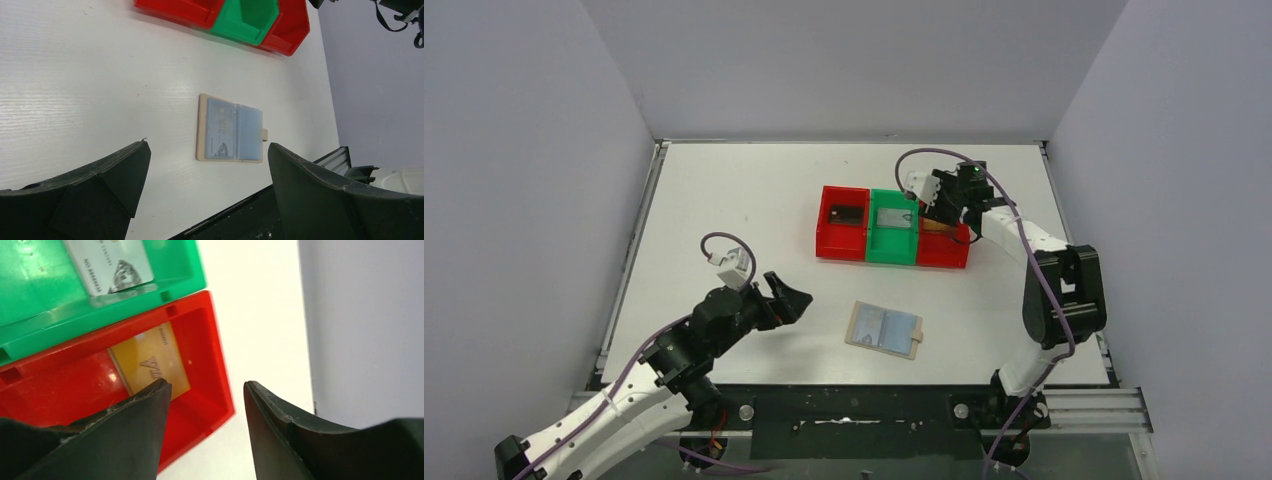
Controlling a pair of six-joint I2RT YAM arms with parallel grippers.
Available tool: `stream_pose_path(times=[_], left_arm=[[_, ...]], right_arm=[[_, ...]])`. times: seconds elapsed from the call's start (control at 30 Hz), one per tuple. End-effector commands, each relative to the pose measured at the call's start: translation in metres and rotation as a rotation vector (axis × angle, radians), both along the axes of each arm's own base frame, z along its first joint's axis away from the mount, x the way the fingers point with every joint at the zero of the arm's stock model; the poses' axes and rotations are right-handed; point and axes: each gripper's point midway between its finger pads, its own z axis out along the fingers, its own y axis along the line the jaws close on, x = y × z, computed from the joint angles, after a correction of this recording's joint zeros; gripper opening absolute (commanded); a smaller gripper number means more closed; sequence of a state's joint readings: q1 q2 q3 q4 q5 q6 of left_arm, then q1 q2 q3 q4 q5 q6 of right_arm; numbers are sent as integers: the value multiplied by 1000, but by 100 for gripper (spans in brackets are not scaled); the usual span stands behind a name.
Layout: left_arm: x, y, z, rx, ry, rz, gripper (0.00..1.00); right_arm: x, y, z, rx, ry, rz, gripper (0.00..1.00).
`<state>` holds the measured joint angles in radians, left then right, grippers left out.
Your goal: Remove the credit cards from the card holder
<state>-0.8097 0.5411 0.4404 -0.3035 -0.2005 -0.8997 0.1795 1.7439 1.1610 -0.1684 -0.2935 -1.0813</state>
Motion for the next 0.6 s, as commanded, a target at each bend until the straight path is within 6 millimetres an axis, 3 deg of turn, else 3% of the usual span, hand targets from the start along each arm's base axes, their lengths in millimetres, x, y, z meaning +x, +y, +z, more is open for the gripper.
stream_pose_path(times=[0.0,0.1,0.2,0.3,0.37,0.43,0.5,0.57], left_arm=[[4,-8,28,-63,-50,-13,90],[3,-10,27,-68,-43,-20,90],[3,-10,26,-74,-35,-19,90],[3,-12,25,-86,-32,-19,90],[3,-14,25,-91,-33,-26,90],[3,-14,24,-91,-31,-28,90],[4,-15,23,-88,-26,-29,90],[4,-16,24,-85,-27,-32,90]], right_arm=[[6,5,54,94,-143,-10,57],[2,3,58,118,-143,-42,58],[-3,6,81,263,-184,-121,59],[-16,17,108,564,-188,-259,61],[-22,18,114,780,-97,-450,57],[-26,15,108,927,31,-677,53],[-40,13,80,983,221,-899,51],[-55,19,52,962,337,-992,41]])
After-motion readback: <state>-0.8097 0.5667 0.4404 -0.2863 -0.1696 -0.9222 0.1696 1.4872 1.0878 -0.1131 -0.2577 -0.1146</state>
